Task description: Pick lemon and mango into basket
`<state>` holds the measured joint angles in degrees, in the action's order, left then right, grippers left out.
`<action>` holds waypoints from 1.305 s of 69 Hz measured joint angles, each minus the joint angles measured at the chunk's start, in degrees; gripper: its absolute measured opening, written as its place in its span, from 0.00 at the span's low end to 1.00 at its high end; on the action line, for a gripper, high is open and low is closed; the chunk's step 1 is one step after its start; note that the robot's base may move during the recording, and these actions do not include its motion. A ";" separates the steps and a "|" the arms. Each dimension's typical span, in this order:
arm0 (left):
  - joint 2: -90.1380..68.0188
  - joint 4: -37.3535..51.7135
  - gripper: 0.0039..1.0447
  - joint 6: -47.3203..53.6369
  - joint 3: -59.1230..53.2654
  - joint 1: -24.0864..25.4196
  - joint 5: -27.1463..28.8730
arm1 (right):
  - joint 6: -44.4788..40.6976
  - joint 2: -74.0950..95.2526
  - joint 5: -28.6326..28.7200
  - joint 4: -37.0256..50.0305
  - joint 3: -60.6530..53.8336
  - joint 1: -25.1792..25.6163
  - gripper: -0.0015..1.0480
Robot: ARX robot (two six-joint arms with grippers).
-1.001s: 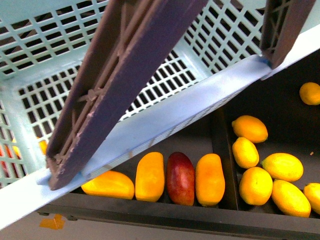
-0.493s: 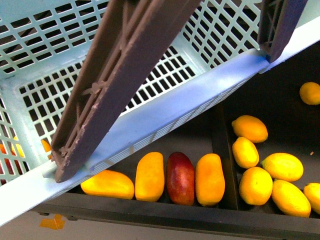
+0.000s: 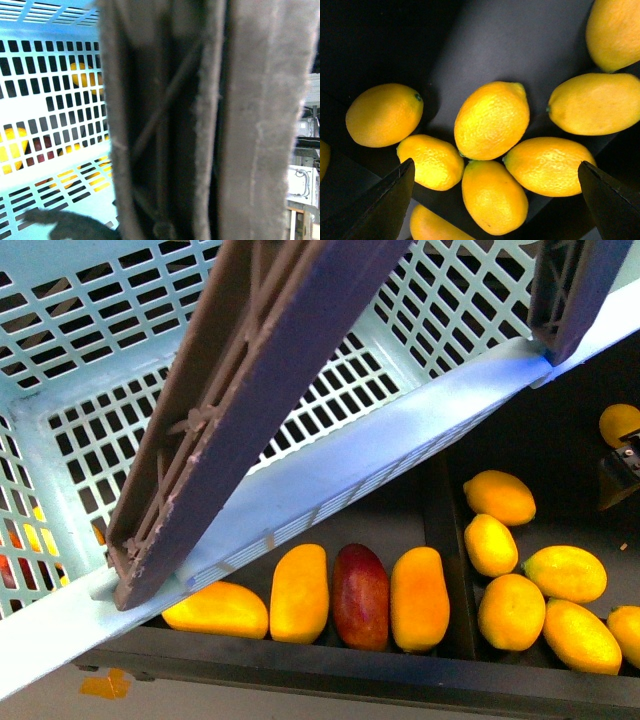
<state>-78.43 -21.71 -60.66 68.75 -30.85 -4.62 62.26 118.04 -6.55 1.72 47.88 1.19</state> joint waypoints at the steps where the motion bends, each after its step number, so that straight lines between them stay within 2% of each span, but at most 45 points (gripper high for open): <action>1: 0.02 0.00 0.13 0.00 0.02 -0.02 0.02 | 0.20 0.39 -0.02 -0.04 0.20 -0.13 0.92; 36: 0.02 0.00 0.13 -0.02 0.02 -0.02 -0.24 | 5.66 11.98 -1.07 -1.18 7.82 -1.03 0.92; 82: 0.00 0.00 0.13 -0.02 0.02 -0.02 -0.24 | 7.17 25.27 -1.18 -4.76 22.10 -1.33 0.92; 90: 0.00 0.00 0.13 -0.02 0.02 -0.02 -0.24 | 7.15 26.71 -1.38 -4.48 22.27 -1.46 0.78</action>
<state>-78.43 -21.71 -60.69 68.77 -30.87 -4.86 69.41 144.75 -7.92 -2.76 70.15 -0.27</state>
